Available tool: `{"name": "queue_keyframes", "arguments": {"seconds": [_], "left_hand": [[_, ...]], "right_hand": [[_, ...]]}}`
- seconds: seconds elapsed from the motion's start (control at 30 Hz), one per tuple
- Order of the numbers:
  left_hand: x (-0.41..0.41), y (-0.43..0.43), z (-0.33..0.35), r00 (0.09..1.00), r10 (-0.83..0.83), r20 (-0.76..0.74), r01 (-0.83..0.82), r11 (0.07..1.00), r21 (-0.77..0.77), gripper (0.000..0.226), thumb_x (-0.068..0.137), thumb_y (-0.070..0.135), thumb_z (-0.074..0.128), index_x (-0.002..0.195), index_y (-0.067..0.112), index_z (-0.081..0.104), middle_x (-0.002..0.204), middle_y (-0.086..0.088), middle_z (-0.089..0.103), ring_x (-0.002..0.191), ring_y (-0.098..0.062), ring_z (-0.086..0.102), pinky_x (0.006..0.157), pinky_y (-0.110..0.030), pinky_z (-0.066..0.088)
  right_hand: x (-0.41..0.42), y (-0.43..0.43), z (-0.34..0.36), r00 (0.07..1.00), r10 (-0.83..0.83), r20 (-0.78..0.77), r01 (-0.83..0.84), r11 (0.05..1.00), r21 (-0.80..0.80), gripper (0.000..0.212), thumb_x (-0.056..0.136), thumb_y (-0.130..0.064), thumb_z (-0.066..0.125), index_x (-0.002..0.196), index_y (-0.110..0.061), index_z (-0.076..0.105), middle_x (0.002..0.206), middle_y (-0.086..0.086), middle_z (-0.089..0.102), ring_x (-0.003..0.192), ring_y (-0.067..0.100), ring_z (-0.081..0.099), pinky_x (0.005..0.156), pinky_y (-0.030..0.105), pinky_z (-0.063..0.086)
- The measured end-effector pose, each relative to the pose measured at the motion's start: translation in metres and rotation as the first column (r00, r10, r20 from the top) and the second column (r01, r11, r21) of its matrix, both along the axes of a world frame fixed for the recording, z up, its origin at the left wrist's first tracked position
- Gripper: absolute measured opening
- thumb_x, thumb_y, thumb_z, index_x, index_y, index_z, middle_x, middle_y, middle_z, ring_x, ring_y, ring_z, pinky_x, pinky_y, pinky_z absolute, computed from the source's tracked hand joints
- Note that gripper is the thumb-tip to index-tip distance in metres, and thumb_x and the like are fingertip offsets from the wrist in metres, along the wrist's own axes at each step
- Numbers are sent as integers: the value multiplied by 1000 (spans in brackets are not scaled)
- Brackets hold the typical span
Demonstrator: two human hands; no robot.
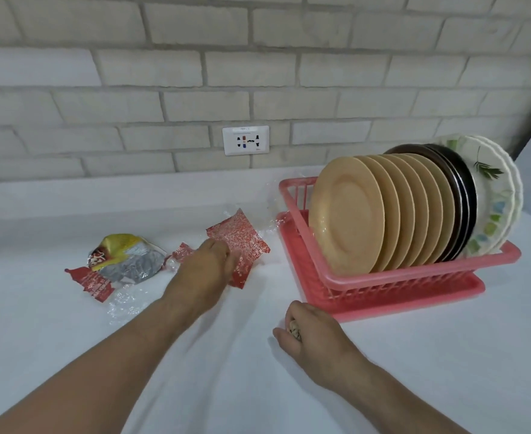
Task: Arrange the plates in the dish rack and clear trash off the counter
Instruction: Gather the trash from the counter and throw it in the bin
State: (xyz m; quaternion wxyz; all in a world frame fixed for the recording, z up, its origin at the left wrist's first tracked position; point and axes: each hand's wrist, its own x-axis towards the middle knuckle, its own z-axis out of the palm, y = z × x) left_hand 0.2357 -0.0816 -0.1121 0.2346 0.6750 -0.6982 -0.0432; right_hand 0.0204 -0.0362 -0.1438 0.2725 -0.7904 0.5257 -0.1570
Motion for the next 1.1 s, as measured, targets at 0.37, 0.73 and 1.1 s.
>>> {"name": "queue_keyframes", "arguments": {"seconds": [0.37,0.73,1.1], "left_hand": [[126,-21,52,881,167,442,-279,939,202,40,91,5,39,126,18,54,120,-11,57,108,-32,56,90,-38,49],[180,-30,45,909,270,317,-355,901,249,55,90,62,43,103,11,61,102,-8,62,92,-27,58,73,-34,47],[188,-42,-16,869,351,348,-492,677,546,75,68,80,56,99,11,50,110,-14,45,106,-28,46,73,-31,40]], "right_hand": [[59,-10,17,1000,0,23,-2,997,82,21,99,-20,36,111,-35,44,101,2,57,80,20,58,71,38,52],[100,-12,21,984,-144,101,150,987,-58,48,95,-52,51,63,-17,43,53,-5,41,48,11,34,48,25,30],[105,-4,14,952,-273,141,277,961,-10,43,92,-44,54,59,-19,43,49,-8,42,48,9,37,49,24,32]]}}
